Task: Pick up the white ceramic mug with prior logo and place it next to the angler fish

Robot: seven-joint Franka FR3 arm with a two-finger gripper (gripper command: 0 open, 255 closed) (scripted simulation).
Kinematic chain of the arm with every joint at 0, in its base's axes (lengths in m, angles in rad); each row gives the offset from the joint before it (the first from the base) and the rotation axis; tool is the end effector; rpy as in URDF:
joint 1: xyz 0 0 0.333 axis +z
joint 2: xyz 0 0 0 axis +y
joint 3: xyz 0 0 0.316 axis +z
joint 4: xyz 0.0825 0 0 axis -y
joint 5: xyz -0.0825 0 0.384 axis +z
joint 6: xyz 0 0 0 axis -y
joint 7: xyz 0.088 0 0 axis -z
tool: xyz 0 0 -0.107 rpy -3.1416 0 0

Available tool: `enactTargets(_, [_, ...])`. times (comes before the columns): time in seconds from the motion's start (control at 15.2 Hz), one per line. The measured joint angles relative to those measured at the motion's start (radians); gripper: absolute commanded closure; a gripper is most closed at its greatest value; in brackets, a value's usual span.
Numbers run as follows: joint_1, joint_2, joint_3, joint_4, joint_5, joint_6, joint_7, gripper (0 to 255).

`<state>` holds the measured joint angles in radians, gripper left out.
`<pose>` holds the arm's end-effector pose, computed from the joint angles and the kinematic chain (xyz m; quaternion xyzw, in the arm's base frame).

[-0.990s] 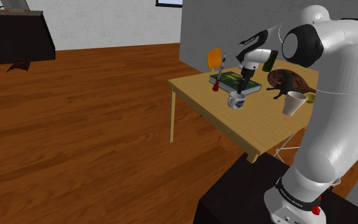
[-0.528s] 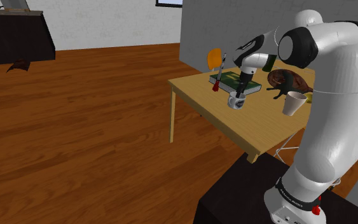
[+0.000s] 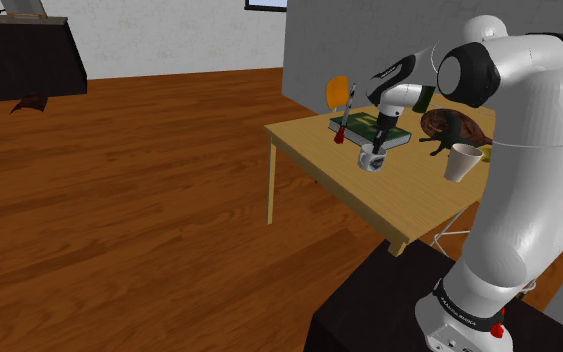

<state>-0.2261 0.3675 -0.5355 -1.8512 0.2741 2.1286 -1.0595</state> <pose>0.4751 -0.4070 0.3465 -0.9958 -0.0872 -0.0090 0.0251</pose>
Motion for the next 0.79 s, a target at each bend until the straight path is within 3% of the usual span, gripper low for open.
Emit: enactTargets(0.79, [0.007,-0.03,-0.009,0.014,-0.021,-0.04,0.014,255])
